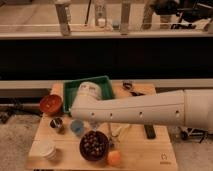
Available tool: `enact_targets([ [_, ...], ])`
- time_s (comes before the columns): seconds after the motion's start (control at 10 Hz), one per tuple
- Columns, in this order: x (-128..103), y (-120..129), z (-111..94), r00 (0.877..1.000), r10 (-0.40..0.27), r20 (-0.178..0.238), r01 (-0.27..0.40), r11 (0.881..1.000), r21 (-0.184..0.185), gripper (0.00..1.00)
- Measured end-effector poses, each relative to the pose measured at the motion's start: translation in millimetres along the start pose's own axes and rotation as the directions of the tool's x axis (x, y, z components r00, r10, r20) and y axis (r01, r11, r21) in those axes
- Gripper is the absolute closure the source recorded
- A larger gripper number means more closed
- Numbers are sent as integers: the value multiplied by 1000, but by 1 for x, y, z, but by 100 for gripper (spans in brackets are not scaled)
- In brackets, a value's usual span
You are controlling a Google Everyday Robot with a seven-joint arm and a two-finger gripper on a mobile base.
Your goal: Place towel in metal cup
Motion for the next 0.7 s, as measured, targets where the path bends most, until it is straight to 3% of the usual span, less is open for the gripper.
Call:
enact_targets([
  [0.4,-15,0,9,1000,-11,6,11,1000,7,99],
  [0.7,-16,1,5,1000,-8,8,8,1000,12,99],
])
